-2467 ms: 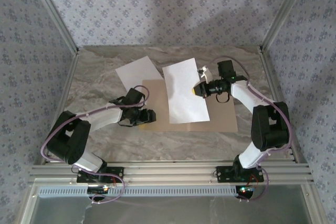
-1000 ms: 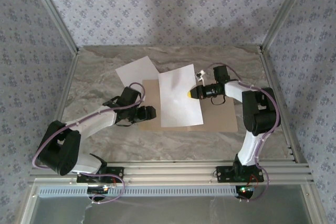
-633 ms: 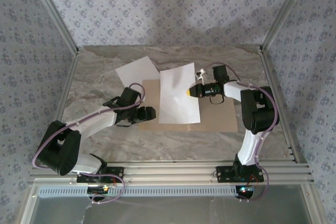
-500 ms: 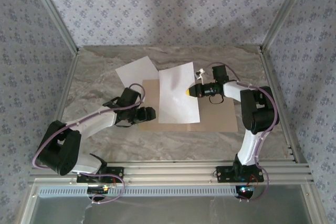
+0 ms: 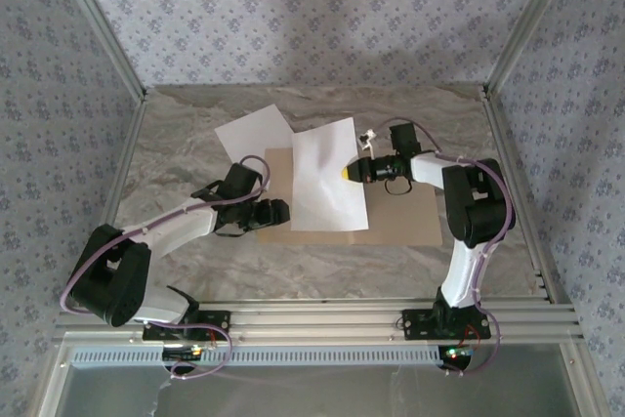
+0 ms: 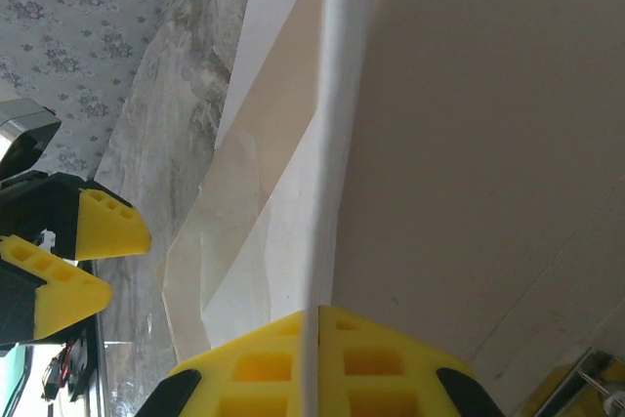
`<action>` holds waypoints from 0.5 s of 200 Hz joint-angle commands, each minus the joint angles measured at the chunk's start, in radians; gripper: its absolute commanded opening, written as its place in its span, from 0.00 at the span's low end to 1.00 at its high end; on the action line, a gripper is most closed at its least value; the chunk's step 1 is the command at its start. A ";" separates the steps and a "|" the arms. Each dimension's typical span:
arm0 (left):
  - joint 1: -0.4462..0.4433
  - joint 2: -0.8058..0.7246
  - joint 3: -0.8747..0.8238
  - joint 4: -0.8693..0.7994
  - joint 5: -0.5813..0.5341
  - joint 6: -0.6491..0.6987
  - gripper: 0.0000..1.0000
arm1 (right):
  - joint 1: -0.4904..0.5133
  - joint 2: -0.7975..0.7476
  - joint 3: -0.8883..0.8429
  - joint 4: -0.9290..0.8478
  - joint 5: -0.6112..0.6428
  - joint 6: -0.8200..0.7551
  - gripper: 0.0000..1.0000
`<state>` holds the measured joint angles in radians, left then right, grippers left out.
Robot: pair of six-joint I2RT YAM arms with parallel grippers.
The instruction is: Put the files into the folder
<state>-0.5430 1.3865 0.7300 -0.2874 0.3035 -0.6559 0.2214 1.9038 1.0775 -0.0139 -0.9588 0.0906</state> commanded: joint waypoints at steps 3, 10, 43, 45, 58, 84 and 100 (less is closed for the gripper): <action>0.004 -0.005 -0.011 -0.004 0.013 0.002 0.71 | 0.008 0.020 -0.014 0.032 -0.029 0.021 0.00; 0.004 -0.005 -0.011 -0.003 0.013 0.000 0.71 | 0.009 0.020 -0.018 0.039 -0.031 0.026 0.00; 0.004 -0.005 -0.012 -0.003 0.015 -0.001 0.71 | 0.015 0.019 -0.031 0.066 -0.036 0.035 0.00; 0.005 -0.006 -0.012 -0.003 0.014 0.001 0.71 | 0.015 0.020 -0.030 0.066 -0.037 0.036 0.00; 0.004 -0.005 -0.013 -0.004 0.016 0.000 0.71 | 0.014 0.022 -0.036 0.074 -0.037 0.037 0.00; 0.004 -0.005 -0.014 -0.002 0.016 0.000 0.71 | 0.016 0.025 -0.043 0.086 -0.047 0.037 0.00; 0.004 -0.005 -0.015 -0.003 0.017 -0.001 0.71 | 0.014 0.023 -0.040 0.082 -0.045 0.035 0.00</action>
<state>-0.5430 1.3865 0.7216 -0.2867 0.3035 -0.6559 0.2298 1.9137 1.0439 0.0574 -0.9710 0.1192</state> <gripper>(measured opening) 0.708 0.047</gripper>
